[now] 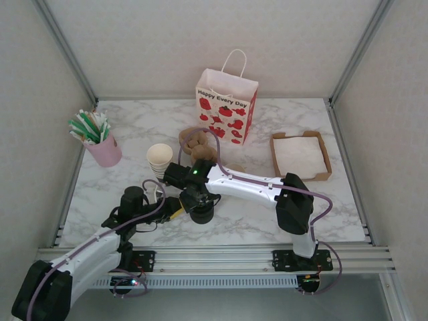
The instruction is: Pack the takeout coffee
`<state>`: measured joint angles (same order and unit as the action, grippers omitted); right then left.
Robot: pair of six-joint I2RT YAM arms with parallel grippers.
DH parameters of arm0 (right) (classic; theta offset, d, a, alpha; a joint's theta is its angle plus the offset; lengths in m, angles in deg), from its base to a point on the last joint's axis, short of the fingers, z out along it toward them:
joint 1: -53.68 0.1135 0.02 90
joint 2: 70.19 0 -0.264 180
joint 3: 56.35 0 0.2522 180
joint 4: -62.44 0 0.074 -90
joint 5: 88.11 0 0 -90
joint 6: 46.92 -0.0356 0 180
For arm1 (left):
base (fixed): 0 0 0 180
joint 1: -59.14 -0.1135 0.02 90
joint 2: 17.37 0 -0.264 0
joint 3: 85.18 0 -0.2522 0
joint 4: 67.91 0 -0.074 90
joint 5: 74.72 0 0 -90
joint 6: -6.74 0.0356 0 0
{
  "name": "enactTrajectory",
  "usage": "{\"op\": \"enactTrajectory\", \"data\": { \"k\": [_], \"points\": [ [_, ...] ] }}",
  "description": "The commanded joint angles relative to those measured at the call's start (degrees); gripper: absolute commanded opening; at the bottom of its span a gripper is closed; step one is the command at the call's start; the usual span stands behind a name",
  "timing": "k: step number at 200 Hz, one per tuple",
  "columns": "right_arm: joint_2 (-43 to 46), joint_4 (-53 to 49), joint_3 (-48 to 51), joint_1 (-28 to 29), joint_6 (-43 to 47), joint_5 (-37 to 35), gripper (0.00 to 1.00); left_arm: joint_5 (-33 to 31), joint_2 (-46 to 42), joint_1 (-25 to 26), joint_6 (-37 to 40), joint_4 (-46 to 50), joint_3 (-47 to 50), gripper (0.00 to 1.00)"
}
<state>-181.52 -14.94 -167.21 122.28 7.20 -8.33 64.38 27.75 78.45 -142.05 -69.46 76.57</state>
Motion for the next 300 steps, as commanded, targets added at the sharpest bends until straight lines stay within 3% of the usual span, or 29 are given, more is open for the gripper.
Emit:
{"op": "enactTrajectory", "data": {
  "k": [1,96,300],
  "points": [
    [1.12,0.24,1.14,-0.45,-1.42,1.54,0.74,3.34,-0.4,-0.94,-1.44,-4.09,1.2,0.35],
    [1.25,0.86,1.65,-0.48,-1.54,2.31,0.74,6.29,3.59,-1.33,-4.23,-14.23,3.87,0.4],
    [1.58,2.27,1.82,-0.96,-1.36,4.36,0.73,6.98,12.85,-1.29,-2.06,-19.85,3.93,0.38]
  ]
}}
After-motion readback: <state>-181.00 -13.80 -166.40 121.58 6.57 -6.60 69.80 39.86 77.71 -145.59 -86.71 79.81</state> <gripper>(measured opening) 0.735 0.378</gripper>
